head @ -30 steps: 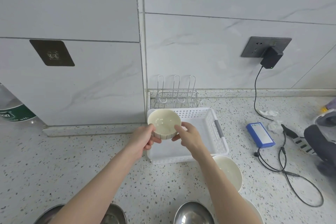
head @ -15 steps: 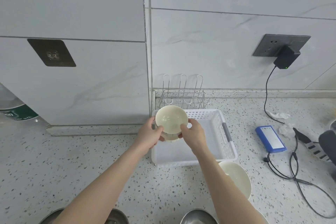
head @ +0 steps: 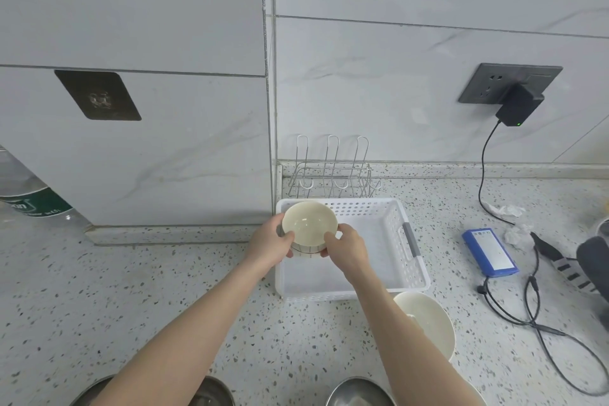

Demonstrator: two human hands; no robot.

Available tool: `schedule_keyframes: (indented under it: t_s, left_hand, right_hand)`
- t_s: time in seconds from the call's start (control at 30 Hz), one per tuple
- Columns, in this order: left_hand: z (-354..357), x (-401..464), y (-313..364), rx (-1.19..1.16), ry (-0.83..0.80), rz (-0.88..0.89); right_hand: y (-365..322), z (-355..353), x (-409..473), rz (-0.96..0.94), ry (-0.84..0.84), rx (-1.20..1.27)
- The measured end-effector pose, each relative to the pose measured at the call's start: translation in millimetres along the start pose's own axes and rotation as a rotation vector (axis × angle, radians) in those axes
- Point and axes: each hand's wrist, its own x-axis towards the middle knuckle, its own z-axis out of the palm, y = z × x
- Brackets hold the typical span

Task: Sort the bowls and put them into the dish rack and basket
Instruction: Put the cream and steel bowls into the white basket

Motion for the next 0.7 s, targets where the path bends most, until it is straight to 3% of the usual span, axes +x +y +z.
schedule_keyframes:
  t_s: [0.27,0.43,0.7]
  left_hand:
    - [-32,-33,-13,-0.126,0.023,-0.003]
    - [-88,-74,-47,-0.202,0.095,-0.017]
    - [-152,-147,-137,-0.260,0.222,-0.123]
  right_hand:
    - [4,-8,-20,-0.039,0.074,-0.020]
    - [-8,-4,-65,-0.128,0.148,0.104]
    - [7,65,-155,-0.151,-0.056,0.067]
